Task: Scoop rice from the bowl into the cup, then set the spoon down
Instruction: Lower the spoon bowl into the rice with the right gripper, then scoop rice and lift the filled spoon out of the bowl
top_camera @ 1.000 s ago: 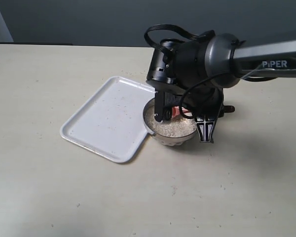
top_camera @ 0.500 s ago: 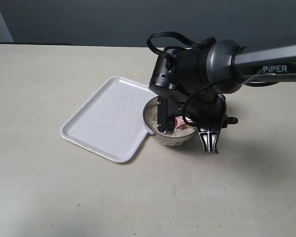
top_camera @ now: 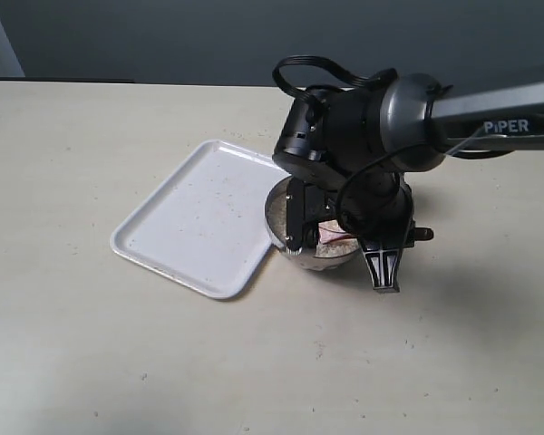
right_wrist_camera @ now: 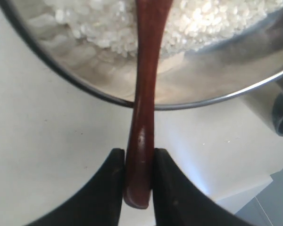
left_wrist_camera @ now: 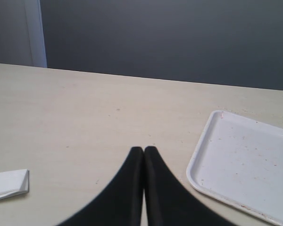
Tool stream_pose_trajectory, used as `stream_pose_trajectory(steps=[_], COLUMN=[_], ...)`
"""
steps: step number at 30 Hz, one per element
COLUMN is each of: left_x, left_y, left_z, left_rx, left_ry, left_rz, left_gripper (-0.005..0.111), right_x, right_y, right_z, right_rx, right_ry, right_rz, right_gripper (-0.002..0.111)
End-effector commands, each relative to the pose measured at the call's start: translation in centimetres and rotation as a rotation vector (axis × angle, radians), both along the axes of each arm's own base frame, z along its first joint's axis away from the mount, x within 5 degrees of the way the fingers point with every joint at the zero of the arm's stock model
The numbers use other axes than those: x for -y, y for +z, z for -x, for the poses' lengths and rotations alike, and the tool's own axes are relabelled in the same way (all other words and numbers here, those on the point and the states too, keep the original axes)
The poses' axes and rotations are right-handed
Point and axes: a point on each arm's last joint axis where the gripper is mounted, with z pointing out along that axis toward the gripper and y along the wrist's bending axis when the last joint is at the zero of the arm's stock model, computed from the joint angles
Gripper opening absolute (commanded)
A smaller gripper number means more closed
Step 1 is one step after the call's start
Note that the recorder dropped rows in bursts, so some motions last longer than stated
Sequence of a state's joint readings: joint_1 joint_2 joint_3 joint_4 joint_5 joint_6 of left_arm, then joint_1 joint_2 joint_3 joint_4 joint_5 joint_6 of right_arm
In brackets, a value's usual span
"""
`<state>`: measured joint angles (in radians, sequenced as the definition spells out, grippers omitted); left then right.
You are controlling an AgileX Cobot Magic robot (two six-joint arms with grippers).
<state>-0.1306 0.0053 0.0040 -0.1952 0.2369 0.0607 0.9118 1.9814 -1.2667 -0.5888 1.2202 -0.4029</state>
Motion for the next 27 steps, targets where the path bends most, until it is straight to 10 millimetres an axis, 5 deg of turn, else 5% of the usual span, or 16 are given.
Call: stream_pose_trajectory(steps=[1,27], left_x=[0.0,0.0], left_y=[0.2,0.2], left_z=[0.0,0.0], left_rx=[0.010,0.010], left_ry=[0.001,0.001], left_rz=[0.006,0.006], left_gripper=[0.001,0.001], right_x=[0.2,-1.0], right_y=[-0.1,0.8], right_z=[0.1,0.0], right_rx=[-0.022,-0.045], right_ry=[-0.006,-0.052], right_rz=[-0.005,-0.097], right_gripper=[-0.001,-0.001])
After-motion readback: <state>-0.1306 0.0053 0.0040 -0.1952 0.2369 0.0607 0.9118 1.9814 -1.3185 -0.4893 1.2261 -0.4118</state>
